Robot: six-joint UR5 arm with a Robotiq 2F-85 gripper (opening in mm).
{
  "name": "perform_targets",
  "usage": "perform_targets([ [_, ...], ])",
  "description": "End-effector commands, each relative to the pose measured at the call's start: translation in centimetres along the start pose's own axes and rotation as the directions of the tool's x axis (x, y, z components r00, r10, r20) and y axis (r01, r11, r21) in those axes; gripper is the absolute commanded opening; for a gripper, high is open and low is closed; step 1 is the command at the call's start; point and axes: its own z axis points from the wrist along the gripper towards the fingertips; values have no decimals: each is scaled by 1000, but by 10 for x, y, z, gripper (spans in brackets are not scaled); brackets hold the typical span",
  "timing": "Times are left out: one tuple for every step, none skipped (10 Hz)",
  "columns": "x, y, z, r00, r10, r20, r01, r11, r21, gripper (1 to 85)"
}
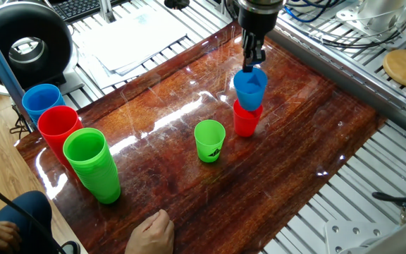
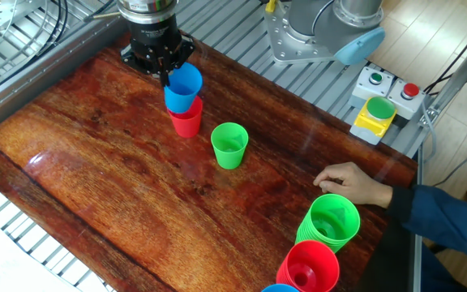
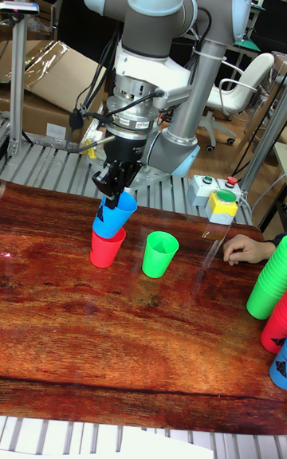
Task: Stack the cups
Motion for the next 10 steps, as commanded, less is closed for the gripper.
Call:
perform_targets([
  [-4,7,4,1000,14,23,-13,1000,-16,13],
  [-6,14,5,999,26,30,-25,999,-37,13],
  [-8,18,7,999,36,35,-34,998,-47,13],
  [-9,19,10,999,39,38,-37,998,-46,13],
  [-10,21,13,998,39,42,-37,998,-45,13],
  [-10,21,16,998,33,44,-31,999,-38,13],
  [-9,18,18,999,17,39,-16,1000,-26,13],
  [-9,15,20,999,8,42,-7,1000,-18,13],
  [-9,14,22,999,2,41,-1,1000,-16,13],
  [-8,11,23,999,-6,37,6,1000,-6,13],
])
